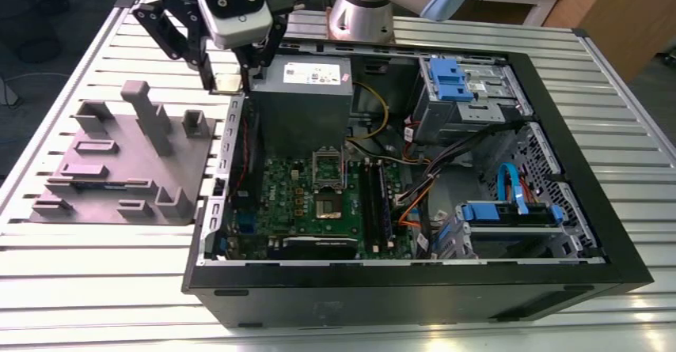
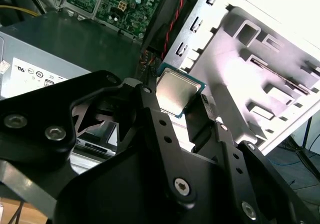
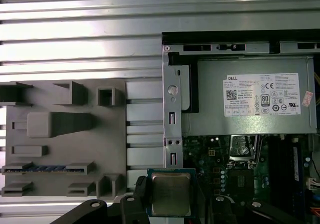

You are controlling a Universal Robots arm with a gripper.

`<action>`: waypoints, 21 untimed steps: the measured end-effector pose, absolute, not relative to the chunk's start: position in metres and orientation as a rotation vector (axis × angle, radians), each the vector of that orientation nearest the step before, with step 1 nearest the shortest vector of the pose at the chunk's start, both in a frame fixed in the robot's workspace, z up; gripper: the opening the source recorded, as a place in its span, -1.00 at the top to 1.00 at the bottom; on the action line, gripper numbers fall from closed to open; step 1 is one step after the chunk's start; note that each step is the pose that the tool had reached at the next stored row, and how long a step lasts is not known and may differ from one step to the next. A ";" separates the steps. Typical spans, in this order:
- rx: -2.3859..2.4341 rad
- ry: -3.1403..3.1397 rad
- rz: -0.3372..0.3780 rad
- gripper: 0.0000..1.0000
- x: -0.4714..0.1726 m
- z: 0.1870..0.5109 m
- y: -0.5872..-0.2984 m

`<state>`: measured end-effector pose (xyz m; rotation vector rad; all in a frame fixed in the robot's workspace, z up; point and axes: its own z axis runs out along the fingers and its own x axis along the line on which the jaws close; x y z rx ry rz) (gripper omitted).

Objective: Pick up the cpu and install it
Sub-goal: 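Pick up the cpu and move it towards the insertion slot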

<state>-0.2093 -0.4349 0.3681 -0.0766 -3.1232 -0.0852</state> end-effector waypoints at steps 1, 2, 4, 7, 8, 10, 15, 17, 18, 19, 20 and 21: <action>-0.077 -3.123 -0.085 0.06 -0.209 0.368 -0.435; -0.077 -3.123 -0.085 0.06 -0.209 0.368 -0.435; -0.077 -3.123 -0.085 0.06 -0.208 0.368 -0.435; -0.077 -3.123 -0.085 0.06 -0.208 0.368 -0.435; -0.077 -3.123 -0.085 0.06 -0.207 0.368 -0.435; -0.077 -3.123 -0.085 0.06 -0.207 0.368 -0.435; -0.077 -3.123 -0.085 0.06 -0.206 0.368 -0.435; -0.077 -3.123 -0.085 0.06 -0.205 0.368 -0.435; -0.077 -3.123 -0.085 0.06 -0.205 0.368 -0.435; -0.077 -3.123 -0.085 0.06 -0.205 0.368 -0.435; -0.077 -3.123 -0.085 0.06 -0.204 0.368 -0.435; -0.077 -3.123 -0.085 0.06 -0.204 0.368 -0.435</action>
